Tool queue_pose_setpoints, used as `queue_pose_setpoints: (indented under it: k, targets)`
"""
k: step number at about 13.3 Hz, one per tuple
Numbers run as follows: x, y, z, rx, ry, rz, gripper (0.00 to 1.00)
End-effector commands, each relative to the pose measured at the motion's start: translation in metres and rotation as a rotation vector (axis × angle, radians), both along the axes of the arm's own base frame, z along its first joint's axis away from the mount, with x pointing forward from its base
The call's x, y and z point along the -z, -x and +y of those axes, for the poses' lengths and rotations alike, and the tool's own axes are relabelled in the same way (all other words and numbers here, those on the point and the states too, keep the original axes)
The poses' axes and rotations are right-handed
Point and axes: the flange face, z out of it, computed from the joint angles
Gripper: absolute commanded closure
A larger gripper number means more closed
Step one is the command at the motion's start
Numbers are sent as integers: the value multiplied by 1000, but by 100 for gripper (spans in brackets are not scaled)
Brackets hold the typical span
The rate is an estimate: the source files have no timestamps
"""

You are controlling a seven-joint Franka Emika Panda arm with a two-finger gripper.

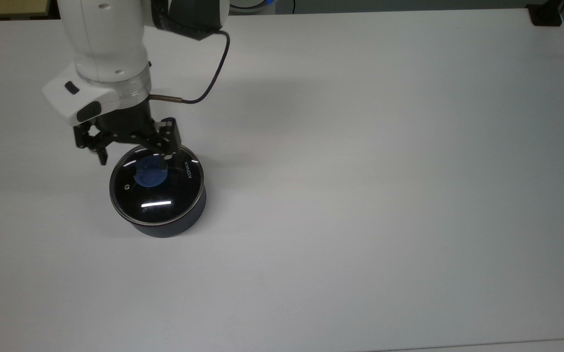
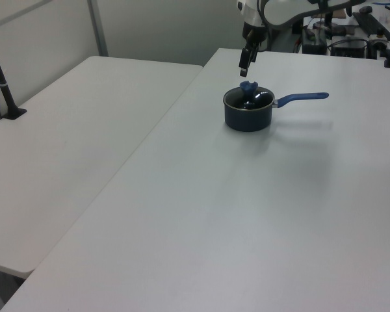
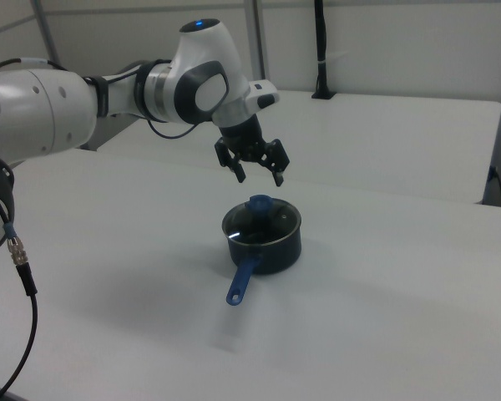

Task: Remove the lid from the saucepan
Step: 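Lower the gripper onto the blue knob and close on it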

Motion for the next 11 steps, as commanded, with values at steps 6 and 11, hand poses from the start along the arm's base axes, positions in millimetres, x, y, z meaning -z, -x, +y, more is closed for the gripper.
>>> queue_pose_setpoints:
  k: [6,11]
  targets:
    - [-48,23,-25,42,-69,-25,0]
    - [-38,33,-43,1,-56,65,0]
